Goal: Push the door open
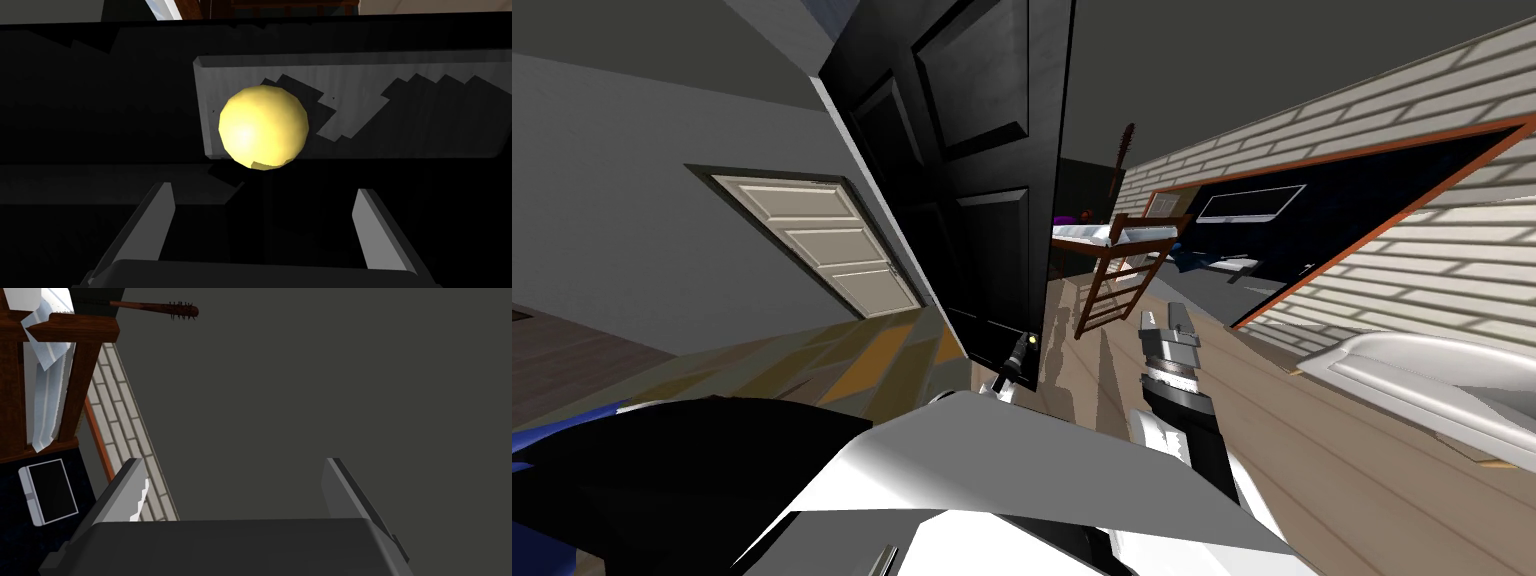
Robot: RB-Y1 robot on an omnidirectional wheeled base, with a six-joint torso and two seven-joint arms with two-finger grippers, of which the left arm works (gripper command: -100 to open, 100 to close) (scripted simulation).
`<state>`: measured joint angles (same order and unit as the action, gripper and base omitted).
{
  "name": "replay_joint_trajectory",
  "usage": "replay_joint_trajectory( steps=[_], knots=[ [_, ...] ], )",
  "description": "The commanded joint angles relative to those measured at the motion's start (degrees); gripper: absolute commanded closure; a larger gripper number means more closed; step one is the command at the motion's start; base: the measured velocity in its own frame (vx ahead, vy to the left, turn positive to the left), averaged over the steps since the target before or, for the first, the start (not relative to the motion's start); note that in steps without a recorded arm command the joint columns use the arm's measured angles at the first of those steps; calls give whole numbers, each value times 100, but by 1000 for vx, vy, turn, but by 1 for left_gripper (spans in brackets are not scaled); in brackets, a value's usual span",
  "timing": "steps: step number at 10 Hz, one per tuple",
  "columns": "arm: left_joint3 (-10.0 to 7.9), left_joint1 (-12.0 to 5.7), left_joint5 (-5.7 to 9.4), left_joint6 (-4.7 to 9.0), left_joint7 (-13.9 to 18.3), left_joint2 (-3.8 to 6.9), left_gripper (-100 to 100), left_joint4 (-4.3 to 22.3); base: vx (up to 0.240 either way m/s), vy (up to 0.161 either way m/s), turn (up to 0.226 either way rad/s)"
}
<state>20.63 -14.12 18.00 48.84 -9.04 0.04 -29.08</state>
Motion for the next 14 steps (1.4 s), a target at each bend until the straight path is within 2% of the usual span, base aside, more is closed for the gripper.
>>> replay_joint_trajectory(
  steps=[1, 2, 3, 8, 9, 10, 11, 13, 14],
  knots=[
    [-17, -20, 2, 23, 10, -148, -100, 40, 144, -118, -20],
    [-13, 18, 2, -21, -10, -81, -100, -39, 57, -46, 32],
    [-13, 18, 2, -21, -10, -81, 100, -39, -13, 6, -23],
    [-13, 18, 2, -21, -10, -81, 100, -39, -9, 8, -5],
    [-121, 17, 57, -27, -39, 52, 100, -28, 81, -90, 62],
    [-149, 15, 70, -25, -45, 77, 100, -27, 140, -122, 89],
    [-85, 88, 50, -75, -68, 197, -100, -95, -78, -2, 108],
    [-69, 97, 49, -76, -83, 196, -100, -115, -206, 81, 36],
    [-53, 106, 48, -77, -99, 124, -100, -135, -264, 70, 62]
  ],
)
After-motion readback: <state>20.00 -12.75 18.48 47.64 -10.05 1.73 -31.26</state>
